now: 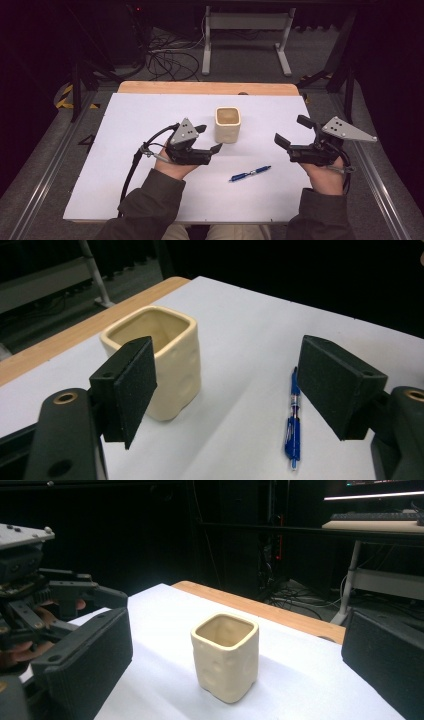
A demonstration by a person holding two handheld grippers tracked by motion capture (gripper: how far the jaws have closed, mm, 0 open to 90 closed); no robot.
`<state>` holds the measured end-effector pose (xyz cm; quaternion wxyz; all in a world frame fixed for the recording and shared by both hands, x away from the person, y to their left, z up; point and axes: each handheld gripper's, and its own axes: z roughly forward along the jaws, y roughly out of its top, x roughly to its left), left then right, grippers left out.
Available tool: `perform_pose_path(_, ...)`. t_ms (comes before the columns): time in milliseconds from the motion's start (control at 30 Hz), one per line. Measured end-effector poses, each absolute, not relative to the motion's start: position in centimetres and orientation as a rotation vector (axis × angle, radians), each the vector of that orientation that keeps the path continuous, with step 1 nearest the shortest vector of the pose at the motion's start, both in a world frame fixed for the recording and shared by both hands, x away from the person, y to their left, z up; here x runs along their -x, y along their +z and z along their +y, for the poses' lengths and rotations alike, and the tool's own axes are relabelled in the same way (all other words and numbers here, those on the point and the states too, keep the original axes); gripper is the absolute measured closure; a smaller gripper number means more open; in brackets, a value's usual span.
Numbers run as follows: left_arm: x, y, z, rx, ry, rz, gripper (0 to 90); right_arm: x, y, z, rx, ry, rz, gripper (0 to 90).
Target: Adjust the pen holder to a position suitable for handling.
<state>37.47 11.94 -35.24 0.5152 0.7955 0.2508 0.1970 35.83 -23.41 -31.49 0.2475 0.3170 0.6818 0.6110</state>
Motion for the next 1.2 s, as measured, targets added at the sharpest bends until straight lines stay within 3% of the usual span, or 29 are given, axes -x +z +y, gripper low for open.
perform_pose_path(1200,-39.4,-38.3,5.4,-1.972,0.37,0.562,28.6,-35.7,-31.3,-23.9,-0.862,1.68,1.861,1.3)
